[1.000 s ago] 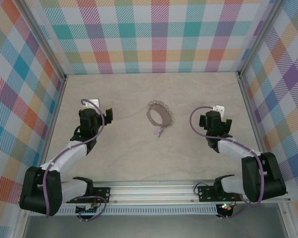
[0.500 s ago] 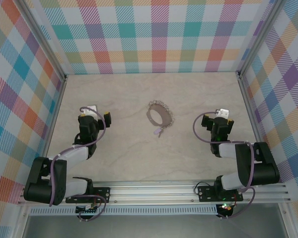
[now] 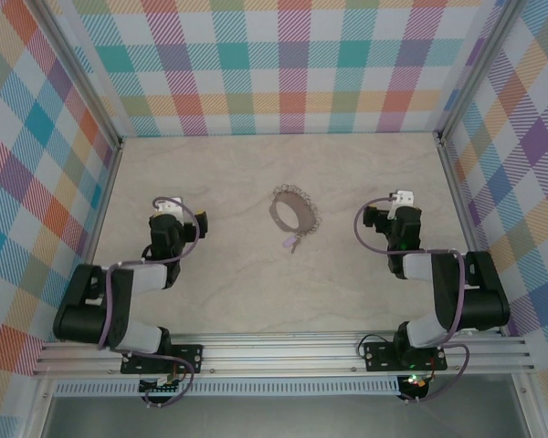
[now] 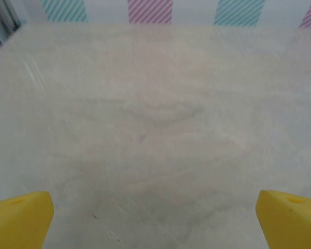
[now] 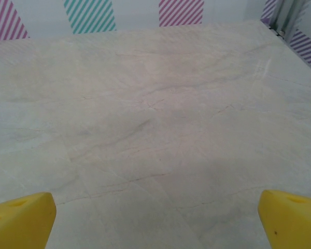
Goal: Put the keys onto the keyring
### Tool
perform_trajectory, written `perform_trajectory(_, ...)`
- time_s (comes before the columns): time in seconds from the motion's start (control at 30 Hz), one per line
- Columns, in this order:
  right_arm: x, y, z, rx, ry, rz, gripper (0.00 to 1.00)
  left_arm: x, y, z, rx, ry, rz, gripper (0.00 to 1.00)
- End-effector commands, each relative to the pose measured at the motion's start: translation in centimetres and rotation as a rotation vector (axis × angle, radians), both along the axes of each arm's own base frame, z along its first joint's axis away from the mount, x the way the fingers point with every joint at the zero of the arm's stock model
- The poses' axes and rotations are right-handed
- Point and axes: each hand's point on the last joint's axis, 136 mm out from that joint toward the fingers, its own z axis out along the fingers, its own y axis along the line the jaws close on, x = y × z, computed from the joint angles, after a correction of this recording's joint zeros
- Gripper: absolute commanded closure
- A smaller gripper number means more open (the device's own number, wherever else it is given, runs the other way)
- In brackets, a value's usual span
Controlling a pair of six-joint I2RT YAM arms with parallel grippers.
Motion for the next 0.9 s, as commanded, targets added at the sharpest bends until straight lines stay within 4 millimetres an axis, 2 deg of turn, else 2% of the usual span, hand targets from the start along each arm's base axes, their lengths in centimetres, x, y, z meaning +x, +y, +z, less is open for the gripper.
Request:
perform_trajectory(0.0,0.12,0.64,-0.2,0.035,-0.02,0.063,0.0,0.98,-0.2,-0.85,-0.005,-0.032,-0.024,0.0)
perform_trajectory(0.07,0.14,0.64,-0.34,0.035,-0.018,0.064,0.0,1.43,-0.27,-1.45,-0.029,0.035,-0.039,0.0)
perform_trajectory(0.17,0.11,0.66,-0.36,0.038,-0.011,0.064,0.0,1.64,0.2,-1.34,-0.051,0.027,-0.036,0.0)
perform_trajectory(0.87,0.02,0.66,-0.3,0.033,-0.013,0.065,0.0,1.61,0.2,-1.34,-0.051,0.03,-0.037,0.0)
